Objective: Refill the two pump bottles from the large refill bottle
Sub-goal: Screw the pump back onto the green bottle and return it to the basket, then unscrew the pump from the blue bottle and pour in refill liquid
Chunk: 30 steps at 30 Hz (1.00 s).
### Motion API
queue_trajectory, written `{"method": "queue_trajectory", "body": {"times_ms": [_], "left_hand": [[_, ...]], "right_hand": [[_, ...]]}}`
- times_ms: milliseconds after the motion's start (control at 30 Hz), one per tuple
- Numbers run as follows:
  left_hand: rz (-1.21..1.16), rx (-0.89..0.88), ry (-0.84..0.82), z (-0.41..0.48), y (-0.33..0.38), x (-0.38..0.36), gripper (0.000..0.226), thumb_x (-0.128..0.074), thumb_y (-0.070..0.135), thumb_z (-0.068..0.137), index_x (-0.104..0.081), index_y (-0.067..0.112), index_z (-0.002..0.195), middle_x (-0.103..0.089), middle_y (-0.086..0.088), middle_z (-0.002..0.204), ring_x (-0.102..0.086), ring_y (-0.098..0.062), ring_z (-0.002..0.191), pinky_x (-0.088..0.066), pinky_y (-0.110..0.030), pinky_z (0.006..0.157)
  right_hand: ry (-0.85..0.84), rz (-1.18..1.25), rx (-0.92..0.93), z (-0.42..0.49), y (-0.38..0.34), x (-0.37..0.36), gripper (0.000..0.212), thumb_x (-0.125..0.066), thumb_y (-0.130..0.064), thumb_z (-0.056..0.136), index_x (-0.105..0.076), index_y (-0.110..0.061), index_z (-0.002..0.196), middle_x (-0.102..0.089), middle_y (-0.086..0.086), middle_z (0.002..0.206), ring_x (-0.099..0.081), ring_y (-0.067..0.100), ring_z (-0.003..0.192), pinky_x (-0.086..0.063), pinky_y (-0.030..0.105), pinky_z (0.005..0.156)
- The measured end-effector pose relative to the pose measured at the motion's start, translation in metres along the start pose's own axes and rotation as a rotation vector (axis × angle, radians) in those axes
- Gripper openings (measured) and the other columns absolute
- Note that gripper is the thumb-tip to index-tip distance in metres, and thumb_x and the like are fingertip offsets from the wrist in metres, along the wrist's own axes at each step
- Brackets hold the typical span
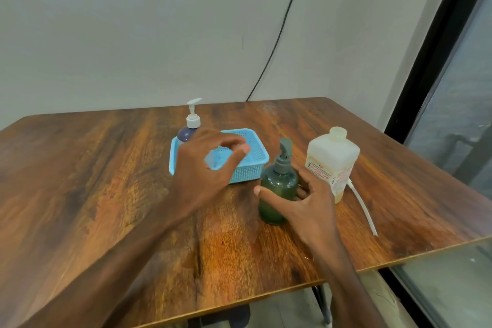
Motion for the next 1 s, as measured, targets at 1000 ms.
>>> {"method": "queue_trajectory", "body": {"times_ms": [1000], "left_hand": [[0.059,0.408,0.091,-0.005,-0.137,0.0,0.085,-0.092,0.043,0.071,-0.047,0.022,0.14,-0.059,0.006,0.134,-0.054,-0.007,0.114,-0.045,-0.024,0.094]], "right_hand": [[-0.017,-0.233,0.041,0.134,-0.014,-0.107,0.059,-0.093,-0.039,0.068,-0.067,-0.017,0.115,-0.072,-0.005,0.107,-0.067,0.009,0.093,-0.057,0.027,0.084]]}}
Point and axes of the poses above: each hand's wrist, its own z-axis towards the middle knuckle, its own x-axis out of the back of the hand, y = z × x, the point moved 8 cm from there along z, towards the middle knuckle
